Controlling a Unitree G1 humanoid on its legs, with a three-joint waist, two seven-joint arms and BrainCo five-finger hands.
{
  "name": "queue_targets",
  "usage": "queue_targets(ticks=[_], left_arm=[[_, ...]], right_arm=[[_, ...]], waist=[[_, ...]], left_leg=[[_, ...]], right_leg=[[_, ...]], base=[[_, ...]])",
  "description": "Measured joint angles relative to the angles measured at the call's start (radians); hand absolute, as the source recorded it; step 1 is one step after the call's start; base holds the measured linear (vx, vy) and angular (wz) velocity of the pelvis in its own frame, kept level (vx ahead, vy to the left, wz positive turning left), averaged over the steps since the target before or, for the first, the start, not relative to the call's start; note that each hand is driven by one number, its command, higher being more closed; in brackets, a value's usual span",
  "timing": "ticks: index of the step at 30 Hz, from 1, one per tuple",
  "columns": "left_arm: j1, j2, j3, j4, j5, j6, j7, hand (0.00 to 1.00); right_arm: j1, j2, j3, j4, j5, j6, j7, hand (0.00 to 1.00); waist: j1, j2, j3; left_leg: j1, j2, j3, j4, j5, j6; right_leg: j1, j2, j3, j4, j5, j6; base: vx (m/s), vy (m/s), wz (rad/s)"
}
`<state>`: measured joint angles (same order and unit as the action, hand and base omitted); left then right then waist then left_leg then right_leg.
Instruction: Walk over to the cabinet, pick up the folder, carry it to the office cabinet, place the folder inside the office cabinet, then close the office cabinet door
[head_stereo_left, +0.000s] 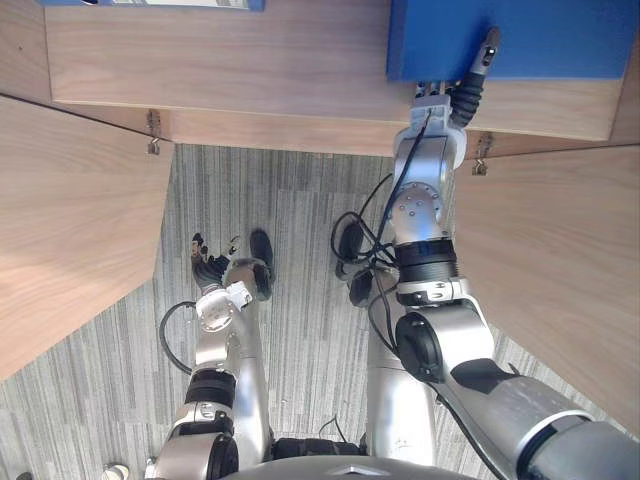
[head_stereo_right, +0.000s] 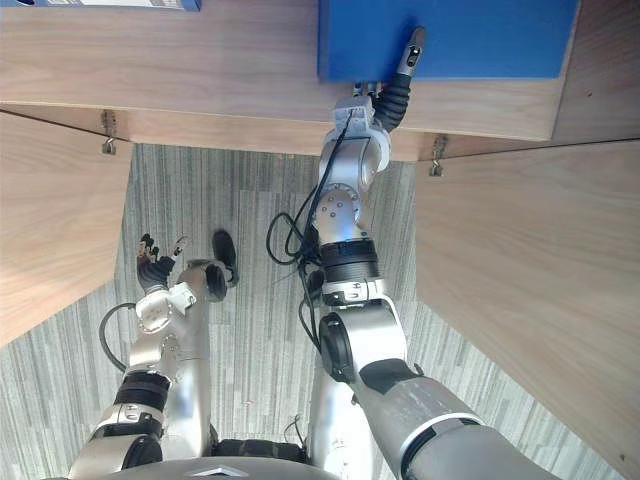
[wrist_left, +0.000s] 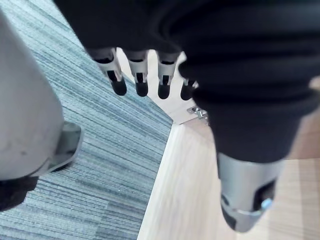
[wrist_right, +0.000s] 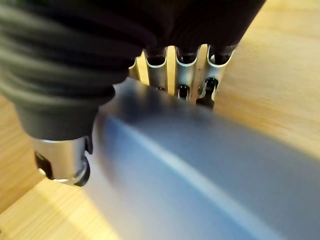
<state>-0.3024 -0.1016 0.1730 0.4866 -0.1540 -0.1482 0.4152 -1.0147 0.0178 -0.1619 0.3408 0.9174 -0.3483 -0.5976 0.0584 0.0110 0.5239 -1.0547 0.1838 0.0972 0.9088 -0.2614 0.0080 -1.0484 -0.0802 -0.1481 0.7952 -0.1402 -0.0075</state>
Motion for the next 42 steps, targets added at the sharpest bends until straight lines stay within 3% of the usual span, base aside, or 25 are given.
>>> queue_targets(ticks=[13,17,30,38,42], left_arm=[[0.0,-0.007,0.0,0.004,0.0,0.011,0.017,0.0],[0.0,-0.007,0.001,0.004,0.0,0.011,0.017,0.0],[0.003,0.025,-0.049,0.048,-0.04,-0.013,-0.017,0.0],[0.008,0.034,-0.086,0.118,-0.061,-0.02,-0.053,0.0],[0.009,0.045,-0.098,0.123,-0.072,-0.02,-0.06,0.0]], right_arm=[[-0.011,-0.009,0.033,-0.014,-0.023,0.001,-0.022,0.0],[-0.014,-0.042,0.055,-0.012,-0.028,0.027,-0.008,0.0],[-0.243,-0.235,0.206,0.196,-0.02,0.131,0.141,0.0],[-0.255,-0.346,0.238,0.195,0.012,0.129,0.22,0.0],[-0.224,-0.358,0.237,0.194,0.051,0.127,0.24,0.0]], waist=[[0.017,0.0,0.0],[0.02,0.0,0.0],[0.011,0.001,-0.001],[-0.009,0.002,-0.036],[-0.009,0.002,-0.036]], left_leg=[[0.008,-0.001,-0.017,-0.019,0.016,-0.016],[0.007,0.0,-0.019,-0.021,0.018,-0.018],[0.022,-0.01,-0.015,-0.08,0.048,-0.013],[0.048,-0.011,-0.009,-0.123,0.061,-0.009],[0.057,-0.01,-0.005,-0.127,0.061,-0.009]], right_leg=[[0.006,0.0,-0.018,0.006,-0.008,-0.023],[0.006,0.0,-0.022,0.007,-0.01,-0.025],[0.023,-0.004,-0.032,-0.046,0.011,-0.026],[0.062,-0.005,-0.042,-0.107,0.035,-0.022],[0.07,-0.005,-0.042,-0.111,0.036,-0.022]], base=[[-0.04,-0.033,0.03],[-0.04,-0.028,0.02],[-0.02,-0.009,0.02],[-0.01,0.003,0.02],[0.0,0.0,0.0]])
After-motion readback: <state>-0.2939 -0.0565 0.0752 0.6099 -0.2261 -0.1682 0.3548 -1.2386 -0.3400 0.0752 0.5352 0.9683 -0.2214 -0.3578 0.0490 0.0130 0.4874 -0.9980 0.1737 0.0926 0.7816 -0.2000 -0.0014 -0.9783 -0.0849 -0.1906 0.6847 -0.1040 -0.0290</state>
